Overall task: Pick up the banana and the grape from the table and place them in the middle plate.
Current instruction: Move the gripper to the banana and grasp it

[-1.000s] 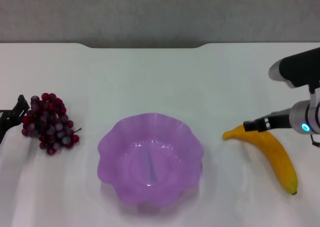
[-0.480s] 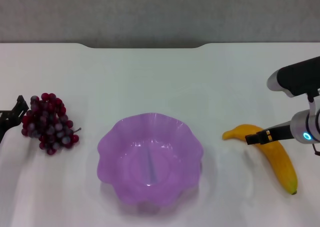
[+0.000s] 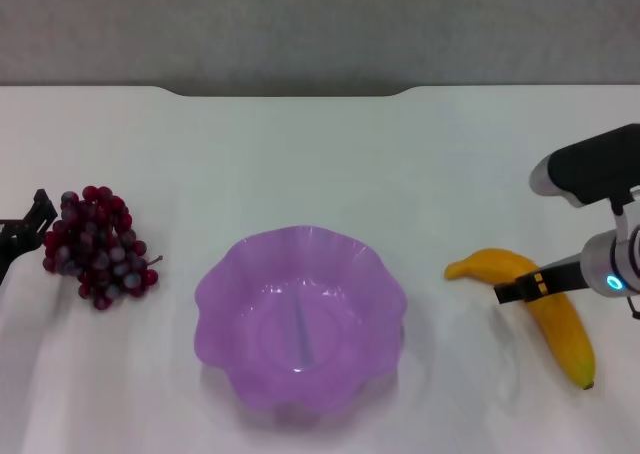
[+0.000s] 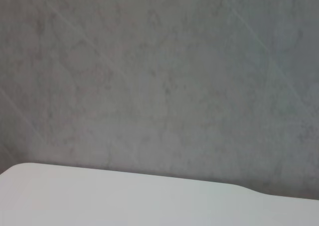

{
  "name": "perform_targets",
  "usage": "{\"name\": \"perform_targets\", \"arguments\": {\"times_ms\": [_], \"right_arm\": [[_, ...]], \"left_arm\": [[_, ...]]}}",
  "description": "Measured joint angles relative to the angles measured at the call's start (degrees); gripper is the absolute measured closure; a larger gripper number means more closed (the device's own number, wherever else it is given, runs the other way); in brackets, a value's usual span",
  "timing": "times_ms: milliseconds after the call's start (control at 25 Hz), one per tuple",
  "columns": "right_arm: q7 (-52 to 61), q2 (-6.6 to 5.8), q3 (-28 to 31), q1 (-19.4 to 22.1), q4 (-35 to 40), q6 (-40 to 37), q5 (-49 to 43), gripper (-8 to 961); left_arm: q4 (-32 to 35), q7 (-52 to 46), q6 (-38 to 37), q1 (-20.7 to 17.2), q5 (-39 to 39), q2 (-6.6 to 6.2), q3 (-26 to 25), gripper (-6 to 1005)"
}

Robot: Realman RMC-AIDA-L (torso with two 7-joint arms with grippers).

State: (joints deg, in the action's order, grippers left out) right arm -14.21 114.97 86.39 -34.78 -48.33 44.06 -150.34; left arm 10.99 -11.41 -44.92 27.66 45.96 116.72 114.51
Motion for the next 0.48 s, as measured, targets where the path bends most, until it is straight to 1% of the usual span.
{"name": "perform_targets", "arguments": {"times_ms": [160, 480], "right_arm": [[-0.31, 0.02, -0.24, -0.84, 1.97, -0.2, 0.12, 77], [-0.37, -0.04, -0.01, -1.08, 3.6, -1.41, 0.14, 79]], "left_arm": [[0.0, -0.01, 0.0, 0.02, 0.0, 0.0, -0.01, 117], [-0.05, -0.03, 0.01, 0.12, 0.0, 0.03, 0.04, 117]]}}
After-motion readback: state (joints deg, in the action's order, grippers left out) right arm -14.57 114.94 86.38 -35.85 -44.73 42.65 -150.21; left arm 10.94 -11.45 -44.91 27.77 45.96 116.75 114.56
